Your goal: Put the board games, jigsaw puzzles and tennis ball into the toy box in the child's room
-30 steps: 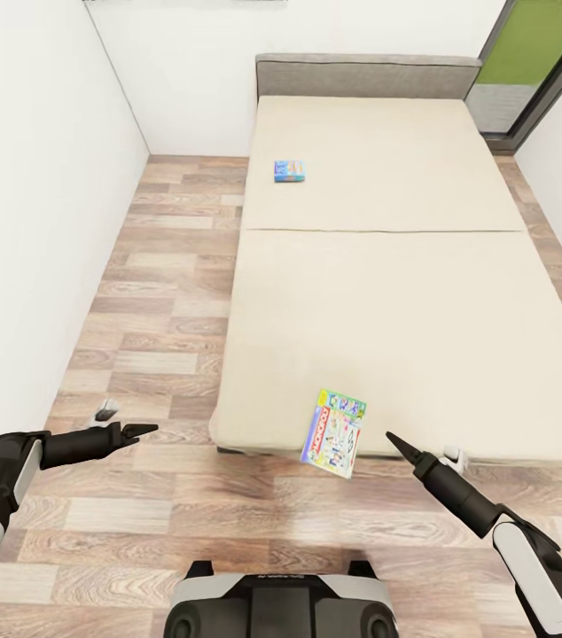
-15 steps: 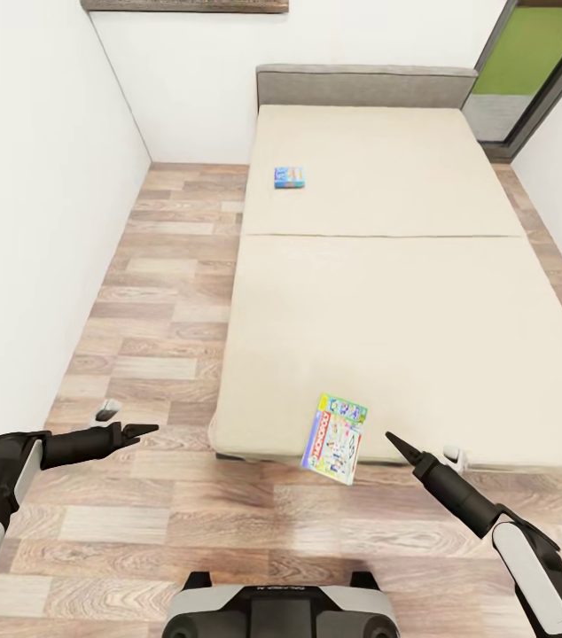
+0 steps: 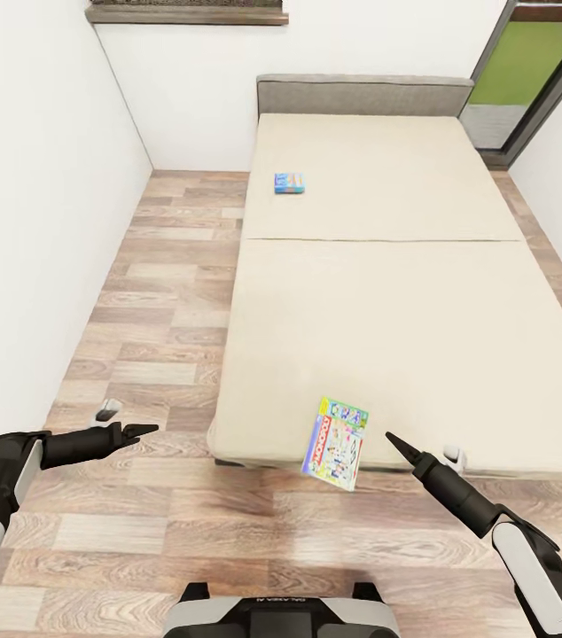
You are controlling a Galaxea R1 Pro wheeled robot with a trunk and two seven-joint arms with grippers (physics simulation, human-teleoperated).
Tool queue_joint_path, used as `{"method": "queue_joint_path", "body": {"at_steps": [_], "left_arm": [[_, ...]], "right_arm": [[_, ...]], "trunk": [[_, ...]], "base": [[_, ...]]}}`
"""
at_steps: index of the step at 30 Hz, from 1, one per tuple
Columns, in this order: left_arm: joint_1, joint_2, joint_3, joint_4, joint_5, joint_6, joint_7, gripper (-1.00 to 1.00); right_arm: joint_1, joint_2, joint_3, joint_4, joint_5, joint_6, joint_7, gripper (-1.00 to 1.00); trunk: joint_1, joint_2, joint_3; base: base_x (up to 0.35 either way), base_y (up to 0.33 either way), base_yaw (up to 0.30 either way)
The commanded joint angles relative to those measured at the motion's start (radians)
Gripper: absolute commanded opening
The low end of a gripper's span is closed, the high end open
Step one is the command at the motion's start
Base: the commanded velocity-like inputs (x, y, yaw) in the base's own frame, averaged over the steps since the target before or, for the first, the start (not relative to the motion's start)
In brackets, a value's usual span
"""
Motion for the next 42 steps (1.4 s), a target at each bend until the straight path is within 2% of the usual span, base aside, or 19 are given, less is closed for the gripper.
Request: {"method": "queue_joint_path", "body": {"at_steps": [1,11,21,31,35,36,39,42], "left_arm": [[0.000,0.000,0.002,0.000,-0.001,0.009,-0.004,1.00],[-0.001,0.004,0.002,-0.003,-0.001,0.010,-0.006,1.00],[-0.002,0.044,0.008,-0.012,0.006,0.048,-0.018,1.00],[-0.002,0.073,0.010,-0.012,0.013,0.077,-0.031,1.00],[-0.002,0.085,0.009,-0.012,0.013,0.100,-0.099,1.00],[-0.002,0.094,0.009,-0.012,0.012,0.107,-0.143,1.00],[-0.002,0.107,0.007,-0.012,0.008,0.113,-0.213,1.00],[-0.002,0.123,0.003,-0.012,0.003,0.115,-0.309,1.00]], "right_arm": [[0.000,0.000,-0.001,0.000,-0.009,0.009,0.000,1.00],[0.000,0.000,-0.001,0.000,-0.009,0.009,0.000,1.00],[0.000,-0.001,-0.001,-0.027,-0.009,0.009,0.002,1.00],[0.000,-0.003,0.000,-0.135,-0.010,0.013,0.001,1.00],[0.005,-0.004,-0.001,-0.183,-0.011,0.018,0.002,1.00],[0.010,-0.005,-0.001,-0.194,-0.012,0.020,0.002,1.00],[0.014,-0.005,-0.002,-0.202,-0.012,0.021,0.003,1.00],[0.018,-0.005,-0.003,-0.209,-0.016,0.023,0.004,1.00]], "trunk": [[0.004,-0.008,-0.002],[0.042,-0.078,-0.017],[0.081,-0.148,-0.032],[0.119,-0.218,-0.047],[0.134,-0.246,-0.053],[0.138,-0.253,-0.054],[0.150,-0.274,-0.059],[0.161,-0.295,-0.063]], "base": [[0.000,0.000,0.000],[0.000,0.000,0.000],[0.000,0.000,0.000],[0.000,0.000,0.000],[0.000,0.000,0.000],[0.000,0.000,0.000],[0.000,0.000,0.000],[0.000,0.000,0.000]]}}
